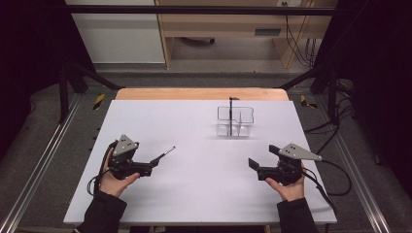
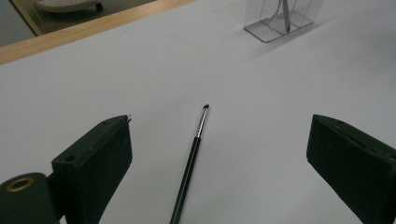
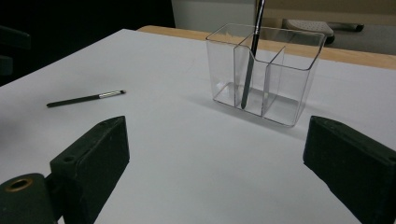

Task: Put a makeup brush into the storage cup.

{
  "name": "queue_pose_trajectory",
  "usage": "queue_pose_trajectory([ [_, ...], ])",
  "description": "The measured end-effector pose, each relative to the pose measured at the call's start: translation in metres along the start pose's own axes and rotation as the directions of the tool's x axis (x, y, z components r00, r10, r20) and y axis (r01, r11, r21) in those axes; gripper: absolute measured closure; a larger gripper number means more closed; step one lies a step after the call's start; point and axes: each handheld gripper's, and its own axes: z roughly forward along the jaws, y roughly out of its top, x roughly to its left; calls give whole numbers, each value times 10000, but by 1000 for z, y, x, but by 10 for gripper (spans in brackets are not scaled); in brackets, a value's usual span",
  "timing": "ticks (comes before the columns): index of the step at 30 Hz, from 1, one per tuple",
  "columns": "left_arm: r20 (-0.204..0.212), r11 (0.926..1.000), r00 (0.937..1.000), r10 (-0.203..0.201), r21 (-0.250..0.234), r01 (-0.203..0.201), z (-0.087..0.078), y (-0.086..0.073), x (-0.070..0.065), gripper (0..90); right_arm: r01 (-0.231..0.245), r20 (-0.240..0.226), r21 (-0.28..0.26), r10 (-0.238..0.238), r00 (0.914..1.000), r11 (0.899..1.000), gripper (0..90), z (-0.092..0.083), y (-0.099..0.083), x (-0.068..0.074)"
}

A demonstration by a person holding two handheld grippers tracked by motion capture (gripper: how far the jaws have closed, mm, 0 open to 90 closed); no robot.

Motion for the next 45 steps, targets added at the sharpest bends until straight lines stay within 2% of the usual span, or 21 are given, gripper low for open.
queue_pose_trajectory([
  [9,57,9972,9993,362,649,-365,10,9,1,60,13,-46,33,-13,10000,10000,77,1,0,1],
  [17,68,9870,9963,862,1355,-863,24,17,0,60,30,-25,-6,-30,10000,10000,77,0,2,1],
  [25,105,9769,9948,1011,1880,-1013,36,15,2,59,30,24,20,-30,10000,10000,77,0,2,1],
  [31,178,9720,9957,904,2160,-921,46,15,6,72,47,25,95,-47,10000,9999,76,1,2,1],
  [35,235,9619,9936,1105,2488,-1129,52,17,6,80,92,33,139,-93,10000,9999,77,2,2,1],
  [40,400,9539,9916,1227,2710,-1290,59,24,4,91,120,9,283,-120,9999,9995,76,4,1,3],
  [45,524,9394,9903,1288,3134,-1387,70,24,5,108,133,-2,290,-133,9999,9995,76,5,1,3],
])
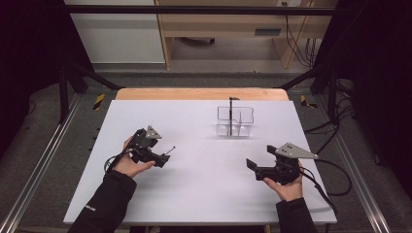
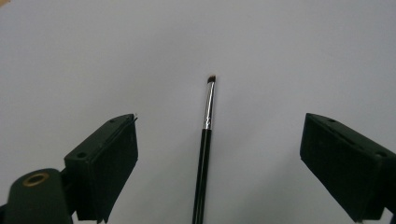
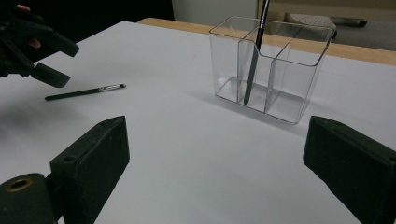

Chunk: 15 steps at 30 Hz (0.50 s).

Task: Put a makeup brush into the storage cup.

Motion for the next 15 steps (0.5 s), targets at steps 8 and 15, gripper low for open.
queue_pose_trajectory([
  [8,-42,9981,9999,109,605,-106,12,-2,3,172,13,-64,116,-12,10000,9999,76,3,-1,1],
  [15,97,9951,9999,27,984,-37,19,-3,7,271,22,-66,175,-21,10000,9998,76,4,-2,1],
])
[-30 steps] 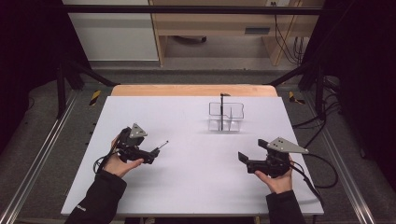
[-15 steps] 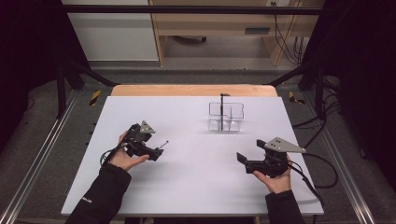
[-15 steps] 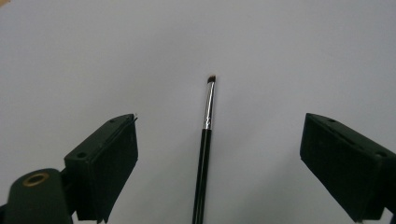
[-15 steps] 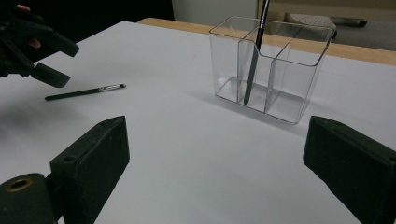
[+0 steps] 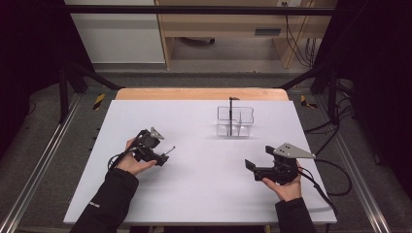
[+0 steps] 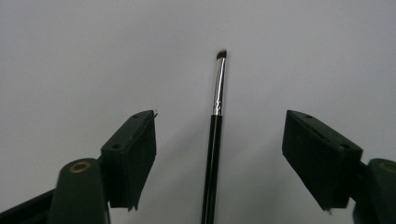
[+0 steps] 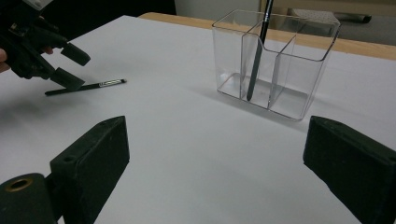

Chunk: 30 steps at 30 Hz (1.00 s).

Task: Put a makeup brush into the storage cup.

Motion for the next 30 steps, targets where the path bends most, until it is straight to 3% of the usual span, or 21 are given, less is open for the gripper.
queue_pose_trajectory([
  [6,-107,9991,9999,11,425,-7,7,-1,2,357,18,-23,58,-18,10000,10000,75,1,0,0],
  [24,453,9937,9976,-517,1017,469,16,-3,8,649,30,-120,180,-28,9999,9998,75,3,-1,1],
  [30,522,9924,9964,-662,1069,603,16,-2,8,709,31,-140,198,-28,9999,9998,75,4,-2,1],
])
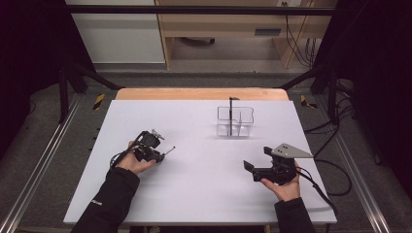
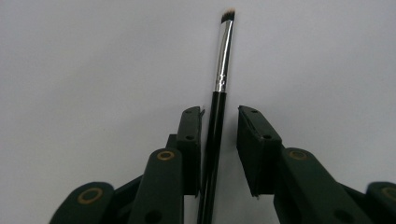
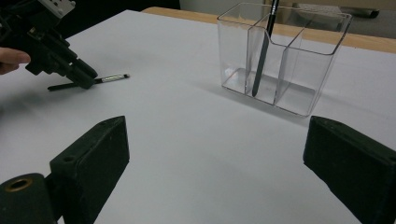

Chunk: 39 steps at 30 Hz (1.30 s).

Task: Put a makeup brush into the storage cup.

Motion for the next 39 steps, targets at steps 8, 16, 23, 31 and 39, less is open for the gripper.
queue_pose_trajectory([
  [8,-5,9997,9997,-232,100,232,-1,0,1,805,-2,-9,42,2,10000,10000,76,1,-1,0],
  [16,7,9990,9992,-402,190,401,-1,1,0,826,-37,-23,23,37,10000,10000,75,1,0,1],
  [23,187,9989,9998,74,458,-82,-4,7,-1,721,-20,-45,14,20,10000,10000,76,1,0,0],
  [31,363,9959,9992,150,890,-181,0,11,1,708,-51,-53,-35,50,10000,10000,76,-1,0,0],
  [39,444,9947,9990,-43,1027,-2,0,10,1,758,-46,-76,21,46,10000,10000,76,0,0,0],
])
